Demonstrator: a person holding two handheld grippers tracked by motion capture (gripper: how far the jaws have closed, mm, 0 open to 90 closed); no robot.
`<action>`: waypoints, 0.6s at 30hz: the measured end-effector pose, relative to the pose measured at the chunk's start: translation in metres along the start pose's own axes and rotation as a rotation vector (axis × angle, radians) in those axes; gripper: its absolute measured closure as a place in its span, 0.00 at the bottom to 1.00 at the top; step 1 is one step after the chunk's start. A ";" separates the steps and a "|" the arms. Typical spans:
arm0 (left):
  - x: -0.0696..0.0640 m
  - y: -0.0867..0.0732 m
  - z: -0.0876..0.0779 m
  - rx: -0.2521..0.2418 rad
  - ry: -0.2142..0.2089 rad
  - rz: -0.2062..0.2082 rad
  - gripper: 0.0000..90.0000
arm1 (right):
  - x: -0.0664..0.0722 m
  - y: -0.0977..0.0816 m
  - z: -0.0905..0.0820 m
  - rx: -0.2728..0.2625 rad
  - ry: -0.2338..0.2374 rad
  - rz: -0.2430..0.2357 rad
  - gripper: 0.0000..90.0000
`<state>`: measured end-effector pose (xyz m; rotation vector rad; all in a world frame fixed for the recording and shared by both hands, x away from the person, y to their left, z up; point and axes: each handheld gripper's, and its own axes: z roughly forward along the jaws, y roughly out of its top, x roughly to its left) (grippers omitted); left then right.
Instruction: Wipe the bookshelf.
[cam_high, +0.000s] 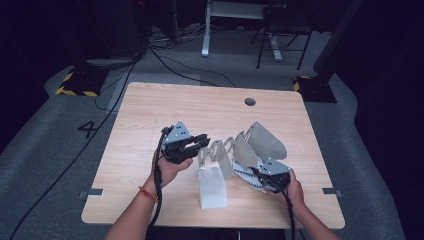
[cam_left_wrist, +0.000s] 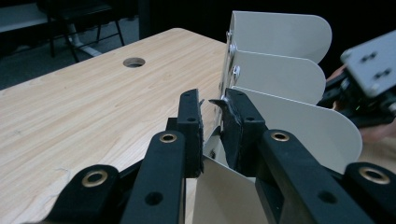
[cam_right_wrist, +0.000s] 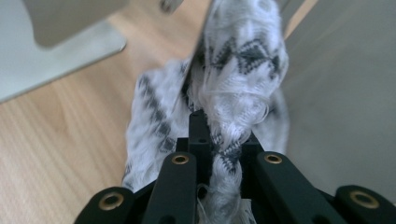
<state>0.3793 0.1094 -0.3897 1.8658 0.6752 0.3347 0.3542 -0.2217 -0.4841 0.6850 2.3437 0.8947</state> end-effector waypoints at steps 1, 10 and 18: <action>0.000 0.000 0.000 0.001 0.004 0.003 0.86 | 0.002 -0.002 0.003 0.016 0.010 -0.004 0.92; -0.002 0.000 0.000 0.001 0.021 0.022 0.86 | -0.002 -0.010 -0.002 0.111 0.054 0.001 0.93; -0.002 0.002 0.000 0.016 0.017 0.035 0.86 | -0.008 -0.010 -0.021 0.083 -0.072 -0.001 0.94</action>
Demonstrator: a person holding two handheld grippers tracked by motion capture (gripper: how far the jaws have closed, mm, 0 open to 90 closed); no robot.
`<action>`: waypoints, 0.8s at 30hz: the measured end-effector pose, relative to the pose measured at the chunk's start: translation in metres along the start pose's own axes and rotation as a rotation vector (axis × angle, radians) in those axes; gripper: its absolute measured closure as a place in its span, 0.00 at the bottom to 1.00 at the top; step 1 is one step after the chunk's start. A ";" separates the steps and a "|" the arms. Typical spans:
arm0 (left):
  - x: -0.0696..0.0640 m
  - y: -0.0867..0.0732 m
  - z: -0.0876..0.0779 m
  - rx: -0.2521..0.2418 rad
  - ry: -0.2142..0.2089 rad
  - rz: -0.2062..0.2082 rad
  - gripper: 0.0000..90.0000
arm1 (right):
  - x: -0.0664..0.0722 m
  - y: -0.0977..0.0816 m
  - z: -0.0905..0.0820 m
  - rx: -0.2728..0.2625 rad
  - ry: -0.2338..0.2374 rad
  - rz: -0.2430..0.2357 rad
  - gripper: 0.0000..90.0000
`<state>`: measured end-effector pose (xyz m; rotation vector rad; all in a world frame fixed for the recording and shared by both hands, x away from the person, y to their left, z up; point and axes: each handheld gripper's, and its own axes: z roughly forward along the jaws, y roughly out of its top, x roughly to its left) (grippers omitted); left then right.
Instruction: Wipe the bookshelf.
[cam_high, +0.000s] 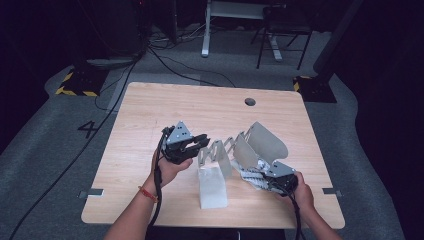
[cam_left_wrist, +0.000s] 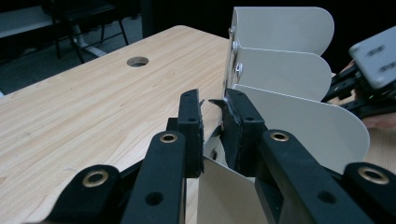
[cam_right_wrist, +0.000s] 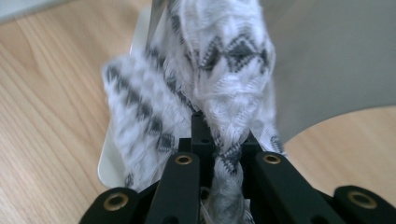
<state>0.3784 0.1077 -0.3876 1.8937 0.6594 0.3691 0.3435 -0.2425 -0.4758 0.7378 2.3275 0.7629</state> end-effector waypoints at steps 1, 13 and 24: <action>0.000 0.000 0.000 -0.001 -0.003 -0.001 0.86 | 0.000 0.003 -0.005 -0.026 -0.022 -0.003 0.94; 0.000 0.000 0.000 -0.002 0.001 -0.008 0.87 | -0.012 0.028 -0.065 -0.268 -0.215 0.022 0.94; 0.000 -0.001 0.000 -0.007 0.000 -0.014 0.87 | -0.030 0.053 -0.088 -0.370 -0.285 0.055 0.94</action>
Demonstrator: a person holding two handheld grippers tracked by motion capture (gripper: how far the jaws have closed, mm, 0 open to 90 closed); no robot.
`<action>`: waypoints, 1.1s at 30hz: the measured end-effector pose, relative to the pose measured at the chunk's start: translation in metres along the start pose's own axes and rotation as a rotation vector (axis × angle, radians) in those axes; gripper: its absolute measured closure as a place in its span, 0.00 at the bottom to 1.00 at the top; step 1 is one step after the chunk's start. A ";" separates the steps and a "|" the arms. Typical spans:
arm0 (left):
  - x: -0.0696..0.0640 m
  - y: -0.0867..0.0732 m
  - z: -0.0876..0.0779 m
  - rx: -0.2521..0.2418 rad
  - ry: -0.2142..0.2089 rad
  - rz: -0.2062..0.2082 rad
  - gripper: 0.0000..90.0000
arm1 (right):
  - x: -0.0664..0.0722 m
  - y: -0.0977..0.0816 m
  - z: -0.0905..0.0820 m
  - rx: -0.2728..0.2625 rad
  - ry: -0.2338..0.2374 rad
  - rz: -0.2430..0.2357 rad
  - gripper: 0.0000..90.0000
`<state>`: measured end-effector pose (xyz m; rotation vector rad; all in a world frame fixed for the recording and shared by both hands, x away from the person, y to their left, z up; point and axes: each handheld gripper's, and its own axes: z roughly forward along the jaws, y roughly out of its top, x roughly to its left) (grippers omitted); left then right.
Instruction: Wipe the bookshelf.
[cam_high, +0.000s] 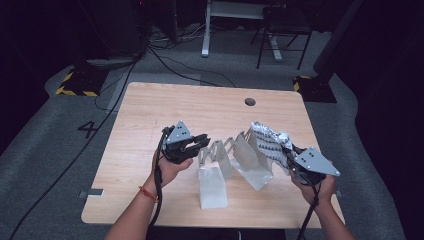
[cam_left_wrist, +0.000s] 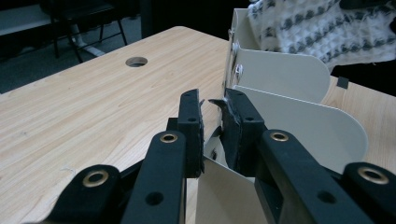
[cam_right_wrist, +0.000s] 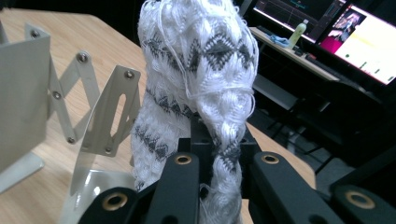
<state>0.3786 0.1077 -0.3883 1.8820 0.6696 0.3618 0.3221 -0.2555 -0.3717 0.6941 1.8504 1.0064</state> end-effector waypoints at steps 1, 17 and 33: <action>0.000 0.000 0.000 -0.001 0.000 0.001 0.87 | 0.002 -0.001 0.003 0.007 0.010 -0.008 0.94; 0.000 0.000 0.000 0.003 -0.005 0.000 0.86 | 0.048 -0.044 0.053 0.220 0.187 -0.106 0.94; 0.000 0.000 0.000 0.009 -0.010 0.003 0.84 | 0.057 -0.075 0.067 0.470 0.467 -0.098 0.94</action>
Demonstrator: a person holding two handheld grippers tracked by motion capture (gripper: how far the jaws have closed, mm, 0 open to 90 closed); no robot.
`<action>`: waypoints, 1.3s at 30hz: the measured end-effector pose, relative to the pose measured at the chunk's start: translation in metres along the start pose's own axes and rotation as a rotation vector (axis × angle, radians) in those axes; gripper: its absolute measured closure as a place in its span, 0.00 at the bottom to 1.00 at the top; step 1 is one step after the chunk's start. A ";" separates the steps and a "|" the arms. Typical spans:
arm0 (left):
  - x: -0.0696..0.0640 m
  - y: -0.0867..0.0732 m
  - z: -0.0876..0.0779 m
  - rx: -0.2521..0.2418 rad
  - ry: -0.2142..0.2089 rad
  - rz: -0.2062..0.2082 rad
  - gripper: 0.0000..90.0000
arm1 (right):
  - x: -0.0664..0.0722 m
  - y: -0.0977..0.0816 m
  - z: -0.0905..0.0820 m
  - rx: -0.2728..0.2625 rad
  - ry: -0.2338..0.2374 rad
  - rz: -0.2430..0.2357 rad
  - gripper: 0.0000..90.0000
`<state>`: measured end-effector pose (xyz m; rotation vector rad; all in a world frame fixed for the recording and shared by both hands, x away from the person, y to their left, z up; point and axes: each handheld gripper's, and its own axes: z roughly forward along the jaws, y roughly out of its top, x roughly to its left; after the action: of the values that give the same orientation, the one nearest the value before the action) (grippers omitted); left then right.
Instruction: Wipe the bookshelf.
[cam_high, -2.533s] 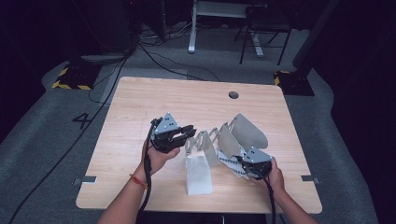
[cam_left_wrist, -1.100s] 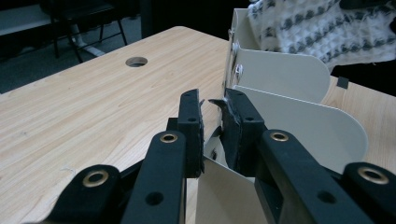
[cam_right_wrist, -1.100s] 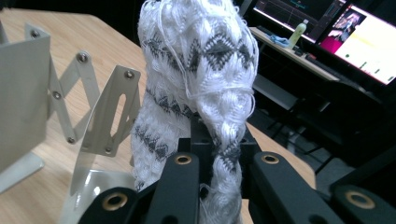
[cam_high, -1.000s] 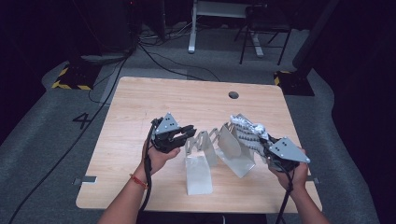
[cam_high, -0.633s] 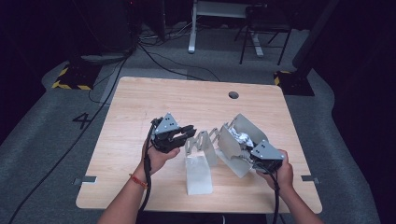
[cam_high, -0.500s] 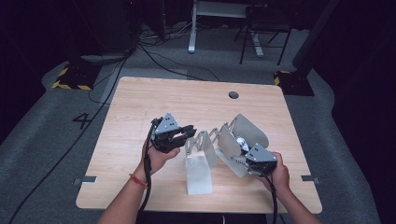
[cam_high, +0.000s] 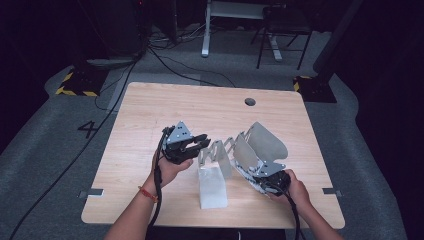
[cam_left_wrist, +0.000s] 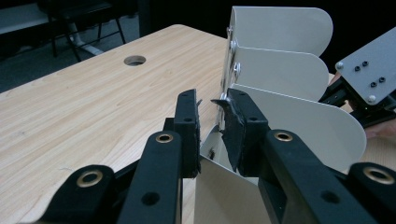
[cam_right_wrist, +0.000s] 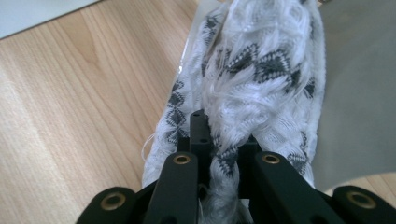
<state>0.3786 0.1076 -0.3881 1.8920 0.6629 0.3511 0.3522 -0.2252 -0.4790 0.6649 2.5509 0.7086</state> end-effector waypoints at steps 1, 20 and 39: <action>0.000 0.000 0.000 -0.002 0.001 -0.001 0.84 | -0.001 -0.001 0.001 -0.001 -0.009 0.000 0.94; -0.002 -0.001 0.004 -0.004 0.005 -0.011 0.81 | -0.012 0.027 -0.039 -0.311 -0.205 0.053 0.95; -0.003 -0.001 0.004 -0.009 0.014 -0.014 0.80 | -0.030 0.055 -0.101 -0.411 -0.400 0.015 0.95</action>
<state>0.3779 0.1028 -0.3908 1.8769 0.6832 0.3582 0.3446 -0.2373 -0.3612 0.6108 1.9622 0.9602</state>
